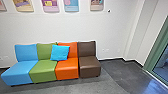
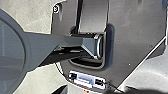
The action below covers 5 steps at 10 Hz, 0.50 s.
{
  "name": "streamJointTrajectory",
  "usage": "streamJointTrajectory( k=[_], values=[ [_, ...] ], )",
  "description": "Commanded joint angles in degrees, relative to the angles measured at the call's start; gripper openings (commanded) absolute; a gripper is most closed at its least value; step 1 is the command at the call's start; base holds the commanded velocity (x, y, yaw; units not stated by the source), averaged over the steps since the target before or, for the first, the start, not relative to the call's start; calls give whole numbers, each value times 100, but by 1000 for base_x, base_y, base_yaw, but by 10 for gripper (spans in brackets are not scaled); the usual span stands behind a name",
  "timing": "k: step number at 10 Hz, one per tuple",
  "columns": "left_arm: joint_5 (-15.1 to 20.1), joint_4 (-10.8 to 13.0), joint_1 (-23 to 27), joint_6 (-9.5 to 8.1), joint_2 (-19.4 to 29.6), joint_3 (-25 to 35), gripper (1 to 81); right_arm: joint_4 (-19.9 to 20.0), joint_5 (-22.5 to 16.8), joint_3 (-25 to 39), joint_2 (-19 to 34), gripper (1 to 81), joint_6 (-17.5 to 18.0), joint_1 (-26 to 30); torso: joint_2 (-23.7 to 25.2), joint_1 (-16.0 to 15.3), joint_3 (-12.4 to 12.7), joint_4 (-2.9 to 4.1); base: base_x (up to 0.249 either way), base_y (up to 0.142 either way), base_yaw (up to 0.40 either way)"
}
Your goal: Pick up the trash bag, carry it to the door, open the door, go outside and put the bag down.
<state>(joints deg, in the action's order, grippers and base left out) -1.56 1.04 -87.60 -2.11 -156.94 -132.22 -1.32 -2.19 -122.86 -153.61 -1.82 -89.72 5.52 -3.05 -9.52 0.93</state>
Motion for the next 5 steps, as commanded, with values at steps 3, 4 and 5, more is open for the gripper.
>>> streamJointTrajectory(
  k=[3, 4, 5],
  values=[
    [560, -956, 625, -35, 611, 346, 811, 140, -396, 1230, 1084, 811, 67, 327, 955, -612, -882, -205, 0, 0, 0],
    [691, -1193, 766, -35, 646, 355, 811, 140, -387, 1510, 1294, 811, 67, 362, 1161, -743, -1075, -113, 0, 0, 0],
    [858, -1246, 923, -35, 638, 355, 811, 140, -387, 1747, 1496, 811, 67, 406, 1362, -869, -730, -140, 0, 0, 0]
  ],
)
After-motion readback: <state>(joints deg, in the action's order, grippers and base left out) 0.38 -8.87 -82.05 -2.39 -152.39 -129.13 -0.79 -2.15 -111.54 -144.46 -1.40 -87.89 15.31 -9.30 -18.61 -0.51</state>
